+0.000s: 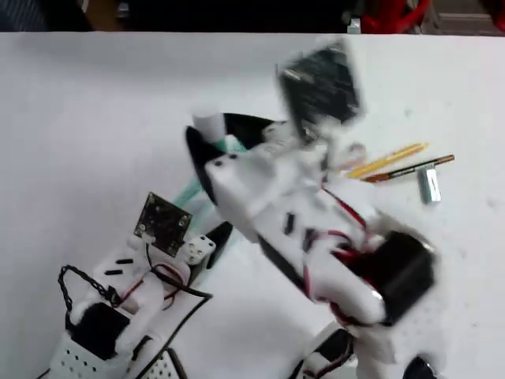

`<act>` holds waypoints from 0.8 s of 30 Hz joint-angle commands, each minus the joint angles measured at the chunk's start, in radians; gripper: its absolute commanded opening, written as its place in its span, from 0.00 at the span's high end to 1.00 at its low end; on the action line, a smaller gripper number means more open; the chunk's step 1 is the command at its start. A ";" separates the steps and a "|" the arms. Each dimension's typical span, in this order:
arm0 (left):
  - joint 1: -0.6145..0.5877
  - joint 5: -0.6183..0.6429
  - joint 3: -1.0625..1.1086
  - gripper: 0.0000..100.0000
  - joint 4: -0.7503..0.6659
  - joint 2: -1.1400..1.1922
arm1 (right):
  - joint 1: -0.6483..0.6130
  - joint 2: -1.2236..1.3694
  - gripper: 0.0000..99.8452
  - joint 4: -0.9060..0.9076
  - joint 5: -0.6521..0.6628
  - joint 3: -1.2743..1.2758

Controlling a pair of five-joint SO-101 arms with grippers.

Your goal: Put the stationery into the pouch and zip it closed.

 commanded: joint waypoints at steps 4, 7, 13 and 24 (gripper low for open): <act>-0.007 0.009 -0.060 0.81 0.005 -0.004 | -0.024 -0.039 0.98 -0.188 -0.025 0.192; -0.007 0.008 -0.060 0.81 0.005 -0.004 | -0.024 -0.064 0.98 -0.240 -0.028 0.295; -0.007 0.011 -0.060 0.80 0.005 -0.004 | 0.001 -0.160 0.98 -0.355 -0.021 0.520; -0.007 0.008 -0.060 0.80 -0.005 -0.004 | 0.073 -0.400 0.98 -0.464 0.043 0.848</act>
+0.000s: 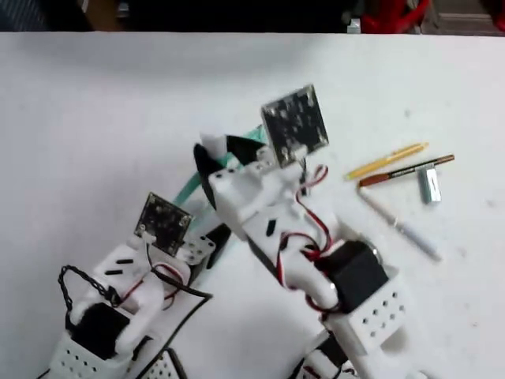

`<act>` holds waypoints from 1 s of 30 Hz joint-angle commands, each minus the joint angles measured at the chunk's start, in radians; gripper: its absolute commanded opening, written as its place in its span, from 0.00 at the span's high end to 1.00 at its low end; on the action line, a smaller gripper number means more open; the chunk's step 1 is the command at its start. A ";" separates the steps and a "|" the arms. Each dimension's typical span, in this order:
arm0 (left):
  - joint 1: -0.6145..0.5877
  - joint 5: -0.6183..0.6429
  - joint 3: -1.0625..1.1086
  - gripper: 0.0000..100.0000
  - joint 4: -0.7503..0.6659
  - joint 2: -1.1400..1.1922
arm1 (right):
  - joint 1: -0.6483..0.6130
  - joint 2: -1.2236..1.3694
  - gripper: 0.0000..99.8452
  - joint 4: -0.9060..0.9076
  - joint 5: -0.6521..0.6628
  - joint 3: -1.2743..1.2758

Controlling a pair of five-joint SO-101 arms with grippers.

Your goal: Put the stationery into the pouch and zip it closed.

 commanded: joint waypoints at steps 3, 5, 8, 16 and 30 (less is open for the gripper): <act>-0.005 0.009 -0.054 0.80 -0.021 -0.005 | -0.059 -0.088 0.93 0.047 0.302 0.061; -0.005 0.009 -0.054 0.80 -0.021 -0.005 | -0.084 -0.088 0.84 0.127 0.368 0.026; -0.007 0.009 -0.052 0.80 -0.021 -0.005 | -0.053 -0.090 0.71 0.209 0.361 -0.091; -0.071 0.011 -0.052 0.80 -0.023 -0.005 | 0.337 0.001 0.75 0.447 0.384 -0.414; -0.091 0.011 -0.052 0.80 -0.025 -0.005 | 1.007 0.746 0.76 0.538 1.148 -0.302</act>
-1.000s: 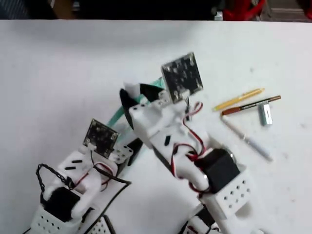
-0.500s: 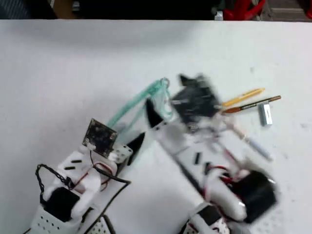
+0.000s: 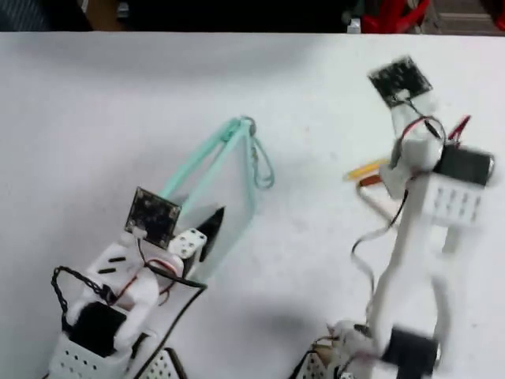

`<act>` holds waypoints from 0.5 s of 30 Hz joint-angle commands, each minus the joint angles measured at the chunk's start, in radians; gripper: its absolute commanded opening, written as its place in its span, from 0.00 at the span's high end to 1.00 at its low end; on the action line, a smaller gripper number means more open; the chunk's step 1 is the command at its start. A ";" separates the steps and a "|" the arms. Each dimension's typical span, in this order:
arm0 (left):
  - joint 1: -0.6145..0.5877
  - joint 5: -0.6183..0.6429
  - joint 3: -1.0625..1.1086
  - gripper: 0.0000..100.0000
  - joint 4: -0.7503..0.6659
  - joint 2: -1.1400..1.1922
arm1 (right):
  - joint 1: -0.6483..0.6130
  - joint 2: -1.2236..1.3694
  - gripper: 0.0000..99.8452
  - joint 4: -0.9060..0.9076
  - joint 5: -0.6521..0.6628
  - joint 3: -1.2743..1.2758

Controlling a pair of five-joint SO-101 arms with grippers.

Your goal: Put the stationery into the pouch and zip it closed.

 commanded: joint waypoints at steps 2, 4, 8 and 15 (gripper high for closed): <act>-0.012 0.009 -0.052 0.80 -0.023 -0.005 | 0.058 0.239 0.76 -0.081 0.210 0.054; -0.012 0.009 -0.051 0.80 -0.020 -0.005 | 0.071 0.315 0.76 -0.162 0.221 0.072; -0.012 0.009 -0.051 0.80 -0.018 -0.005 | 0.071 0.387 0.76 -0.240 0.224 0.123; -0.012 0.009 -0.049 0.80 -0.018 -0.005 | 0.091 0.398 0.76 -0.450 0.313 0.264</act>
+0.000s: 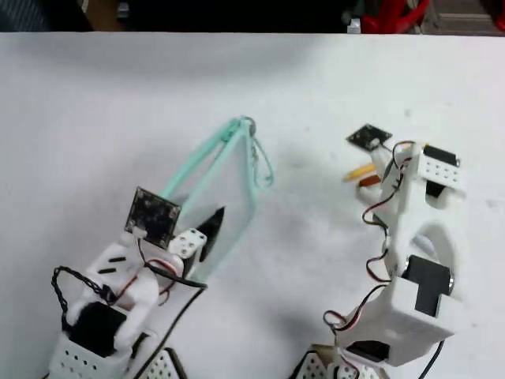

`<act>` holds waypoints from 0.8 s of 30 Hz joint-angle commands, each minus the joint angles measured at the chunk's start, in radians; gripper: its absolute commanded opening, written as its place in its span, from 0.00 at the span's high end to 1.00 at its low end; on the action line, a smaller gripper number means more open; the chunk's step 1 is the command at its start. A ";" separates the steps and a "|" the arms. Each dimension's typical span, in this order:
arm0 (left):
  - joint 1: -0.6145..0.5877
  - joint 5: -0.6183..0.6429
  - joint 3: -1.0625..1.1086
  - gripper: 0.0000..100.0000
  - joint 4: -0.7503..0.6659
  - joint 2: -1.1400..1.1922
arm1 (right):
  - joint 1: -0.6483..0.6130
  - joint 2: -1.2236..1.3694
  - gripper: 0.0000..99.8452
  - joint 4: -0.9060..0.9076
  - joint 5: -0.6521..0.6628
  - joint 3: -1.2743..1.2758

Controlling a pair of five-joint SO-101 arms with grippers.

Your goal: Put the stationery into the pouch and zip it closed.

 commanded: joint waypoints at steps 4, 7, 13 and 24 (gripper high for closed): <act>-0.008 0.009 -0.049 0.80 -0.018 -0.005 | 0.030 -0.008 0.76 -0.223 0.023 0.101; -0.008 0.008 -0.049 0.80 -0.018 -0.005 | 0.022 -0.007 0.83 -0.272 0.063 0.143; -0.007 0.008 -0.018 0.80 -0.048 -0.005 | 0.022 -0.007 0.90 -0.386 0.106 0.227; -0.008 0.008 -0.015 0.80 -0.052 -0.005 | 0.035 -0.008 0.97 -0.427 0.107 0.242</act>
